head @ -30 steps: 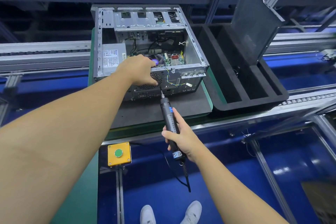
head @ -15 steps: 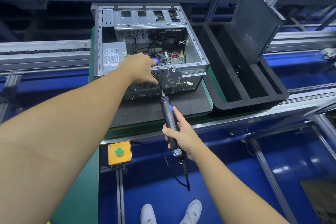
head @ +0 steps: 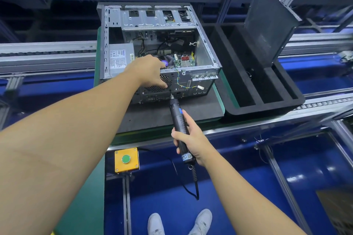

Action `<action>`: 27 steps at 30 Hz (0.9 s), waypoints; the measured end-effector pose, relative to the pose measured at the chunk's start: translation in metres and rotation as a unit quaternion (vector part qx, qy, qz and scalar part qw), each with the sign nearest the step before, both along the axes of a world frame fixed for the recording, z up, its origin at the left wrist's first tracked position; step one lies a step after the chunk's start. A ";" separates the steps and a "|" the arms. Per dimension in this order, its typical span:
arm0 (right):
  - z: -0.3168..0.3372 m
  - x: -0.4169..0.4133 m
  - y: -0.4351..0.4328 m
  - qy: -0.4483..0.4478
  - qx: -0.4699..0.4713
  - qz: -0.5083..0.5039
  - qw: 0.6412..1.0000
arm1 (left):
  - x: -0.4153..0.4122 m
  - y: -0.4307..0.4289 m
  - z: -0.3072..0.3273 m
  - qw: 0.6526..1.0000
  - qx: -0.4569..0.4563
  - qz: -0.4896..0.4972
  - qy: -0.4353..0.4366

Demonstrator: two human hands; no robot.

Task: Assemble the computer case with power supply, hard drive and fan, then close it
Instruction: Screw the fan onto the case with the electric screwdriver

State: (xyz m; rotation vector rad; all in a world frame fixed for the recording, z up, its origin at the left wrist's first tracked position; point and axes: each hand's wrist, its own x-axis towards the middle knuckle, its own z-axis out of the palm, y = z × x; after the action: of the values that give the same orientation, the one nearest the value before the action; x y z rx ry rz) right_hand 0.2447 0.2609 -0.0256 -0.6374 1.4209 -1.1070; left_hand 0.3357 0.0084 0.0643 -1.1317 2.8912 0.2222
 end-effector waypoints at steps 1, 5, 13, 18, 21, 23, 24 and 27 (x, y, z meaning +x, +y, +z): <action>0.000 0.000 0.000 -0.003 -0.002 0.001 1.000 | 0.000 0.000 0.000 1.000 0.000 0.001 0.000; -0.001 0.000 -0.001 -0.005 -0.002 0.002 1.000 | 0.001 0.000 0.001 1.000 0.004 0.001 0.000; -0.004 -0.006 0.018 0.006 -0.003 0.007 1.000 | 0.001 0.002 0.003 1.000 -0.002 -0.021 0.001; 0.010 -0.020 0.026 0.009 -0.014 -0.010 1.000 | 0.004 0.007 0.004 0.999 -0.008 -0.040 0.034; 0.021 -0.028 0.033 0.011 -0.015 -0.020 1.000 | 0.003 0.014 0.008 0.997 -0.005 -0.050 0.063; 0.026 -0.036 0.039 0.013 -0.015 -0.029 0.999 | 0.005 0.022 0.009 0.994 -0.044 -0.063 0.075; 0.029 -0.040 0.042 0.014 -0.016 -0.032 0.999 | 0.006 0.026 0.010 0.992 -0.066 -0.067 0.084; 0.038 -0.057 0.050 0.012 -0.014 -0.040 0.999 | 0.007 0.046 0.010 0.979 -0.110 -0.040 0.170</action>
State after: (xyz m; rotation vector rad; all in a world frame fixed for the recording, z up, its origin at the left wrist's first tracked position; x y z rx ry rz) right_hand 0.1875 0.3106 0.0125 -0.6200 1.4653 -1.1872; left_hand 0.3423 0.0542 0.0742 -1.0959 3.3268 0.1036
